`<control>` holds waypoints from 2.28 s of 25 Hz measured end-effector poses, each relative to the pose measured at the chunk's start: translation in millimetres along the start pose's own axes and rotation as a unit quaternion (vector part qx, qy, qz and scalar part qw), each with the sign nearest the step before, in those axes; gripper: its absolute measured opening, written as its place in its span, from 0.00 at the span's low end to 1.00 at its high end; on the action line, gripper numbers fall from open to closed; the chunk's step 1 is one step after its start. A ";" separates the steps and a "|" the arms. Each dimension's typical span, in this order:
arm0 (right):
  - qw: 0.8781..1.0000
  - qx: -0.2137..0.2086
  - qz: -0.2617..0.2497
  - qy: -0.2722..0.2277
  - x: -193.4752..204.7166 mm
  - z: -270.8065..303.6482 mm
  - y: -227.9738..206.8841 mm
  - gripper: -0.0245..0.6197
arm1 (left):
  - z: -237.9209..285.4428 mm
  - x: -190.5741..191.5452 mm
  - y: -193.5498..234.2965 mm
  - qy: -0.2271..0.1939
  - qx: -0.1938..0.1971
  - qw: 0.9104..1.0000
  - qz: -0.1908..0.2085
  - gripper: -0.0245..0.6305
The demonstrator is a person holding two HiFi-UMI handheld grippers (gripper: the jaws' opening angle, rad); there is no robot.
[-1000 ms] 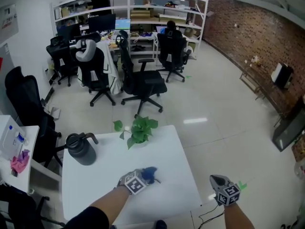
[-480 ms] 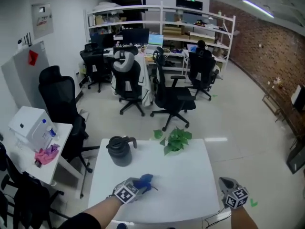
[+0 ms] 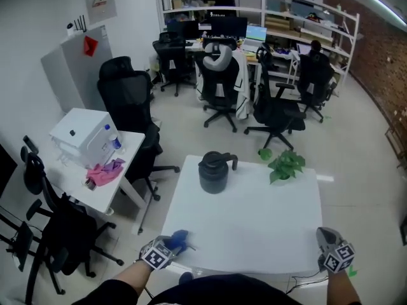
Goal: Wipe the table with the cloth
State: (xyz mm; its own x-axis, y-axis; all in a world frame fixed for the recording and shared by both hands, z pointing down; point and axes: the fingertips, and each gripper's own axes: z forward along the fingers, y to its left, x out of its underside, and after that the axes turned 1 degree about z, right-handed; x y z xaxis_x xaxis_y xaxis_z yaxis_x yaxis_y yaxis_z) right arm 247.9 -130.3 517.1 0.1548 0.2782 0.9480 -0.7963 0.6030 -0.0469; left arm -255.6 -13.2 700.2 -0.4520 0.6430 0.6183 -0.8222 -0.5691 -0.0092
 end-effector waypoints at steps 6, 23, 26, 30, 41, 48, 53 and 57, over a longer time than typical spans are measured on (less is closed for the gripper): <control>1.000 -0.002 0.014 0.009 8.8 -0.1 26.9 0.06 | 1.3 75.0 21.0 0.035 -0.028 0.998 -0.036 0.22; 1.000 -0.021 0.013 0.009 20.5 4.4 38.9 0.06 | -21.8 35.6 33.2 -0.028 0.002 0.987 -0.158 0.52; 1.000 -0.026 0.016 0.007 25.3 3.9 40.7 0.06 | -49.0 -12.8 50.4 -0.108 -0.031 0.980 -0.165 0.52; 0.998 -0.044 0.037 -0.003 27.6 8.2 52.0 0.06 | -74.1 -102.6 26.4 -0.253 -0.004 0.958 -0.133 0.19; 0.993 -0.113 0.044 0.012 39.4 34.7 95.4 0.05 | -19.6 -166.6 -59.8 -0.315 0.102 0.933 -0.140 0.04; 0.993 -0.115 0.036 0.017 40.5 37.3 97.9 0.05 | -21.5 -165.4 -68.8 -0.311 0.109 0.935 -0.132 0.04; 0.992 -0.115 0.038 0.018 39.0 37.0 95.8 0.05 | -24.7 -162.3 -71.3 -0.305 0.110 0.938 -0.124 0.04; 0.993 -0.115 0.034 0.019 37.5 39.1 93.6 0.05 | -25.1 -162.2 -70.5 -0.307 0.110 0.937 -0.125 0.04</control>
State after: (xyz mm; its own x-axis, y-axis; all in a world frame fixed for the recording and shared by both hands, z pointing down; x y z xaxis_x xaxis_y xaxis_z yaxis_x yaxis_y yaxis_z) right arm 156.3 -92.6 560.6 0.1298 0.3490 0.9281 -0.6517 0.7354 -0.1854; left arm -133.0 -64.5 580.8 0.0851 0.3919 0.9161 -0.7534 -0.5764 0.3165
